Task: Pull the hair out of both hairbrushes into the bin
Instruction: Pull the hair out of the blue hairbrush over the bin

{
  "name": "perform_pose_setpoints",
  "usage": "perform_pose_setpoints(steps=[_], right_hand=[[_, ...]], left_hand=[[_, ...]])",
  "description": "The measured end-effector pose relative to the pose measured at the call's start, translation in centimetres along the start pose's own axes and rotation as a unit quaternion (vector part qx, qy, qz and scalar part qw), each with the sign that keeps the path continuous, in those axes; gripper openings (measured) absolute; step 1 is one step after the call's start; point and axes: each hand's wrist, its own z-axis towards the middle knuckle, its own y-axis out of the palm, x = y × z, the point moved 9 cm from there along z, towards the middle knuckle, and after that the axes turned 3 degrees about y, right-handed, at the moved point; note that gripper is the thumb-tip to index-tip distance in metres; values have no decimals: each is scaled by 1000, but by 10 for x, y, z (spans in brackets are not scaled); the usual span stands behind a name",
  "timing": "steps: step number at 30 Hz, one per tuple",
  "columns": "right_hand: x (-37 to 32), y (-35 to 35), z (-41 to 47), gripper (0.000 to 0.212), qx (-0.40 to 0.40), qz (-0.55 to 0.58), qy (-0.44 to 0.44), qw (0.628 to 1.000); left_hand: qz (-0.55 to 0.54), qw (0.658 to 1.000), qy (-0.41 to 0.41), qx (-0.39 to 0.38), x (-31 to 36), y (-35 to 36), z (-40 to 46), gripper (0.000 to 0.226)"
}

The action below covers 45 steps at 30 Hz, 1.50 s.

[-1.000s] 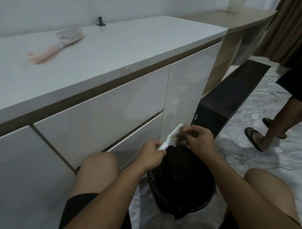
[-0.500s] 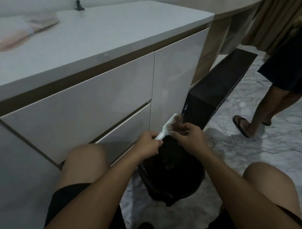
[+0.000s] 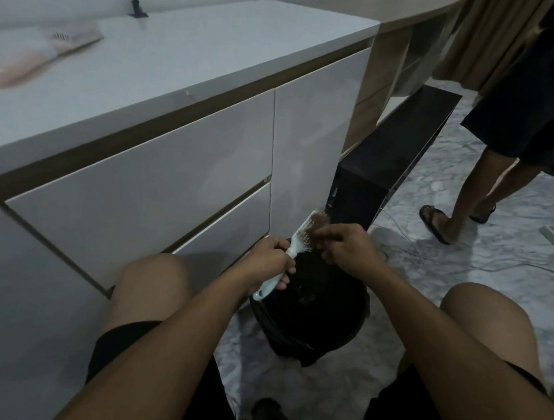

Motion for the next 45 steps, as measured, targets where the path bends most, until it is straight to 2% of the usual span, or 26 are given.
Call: perform_pose_setpoints(steps=[3,7,10,13,17,21,24,31,38,42,45], right_hand=[[0,6,-6,47,-41,42,46,997],[0,13,-11,52,-91,26,62,994],[-2,20,-17,63,-139,30,73,987],[-3,22,-18,68,-153,42,67,985],[-9,7,-11,46,-62,-28,-8,998],[-9,-1,-8,34,3,41,-29,999],[-14,-8,-10,34,65,47,-55,995],[-6,-8,1,10,91,-16,-58,994],[-8,-7,1,5,67,-31,-35,997],[-11,-9,-4,30,93,26,-30,995],[-6,-10,0,31,98,28,-22,995]], left_hand=[[2,1000,3,6,-1,-3,-1,27],[-12,999,12,36,3,-10,-4,32],[-18,998,11,53,4,-16,-4,29],[-19,997,12,77,4,-21,-4,25],[-21,995,20,94,5,-23,-3,21],[-14,995,29,91,3,-20,-3,23],[11,995,46,83,5,-16,-4,28],[34,993,70,86,4,-14,1,24],[-17,992,56,116,1,-18,4,30],[-1,993,74,97,6,-14,2,28],[2,993,79,89,8,-12,1,29]])
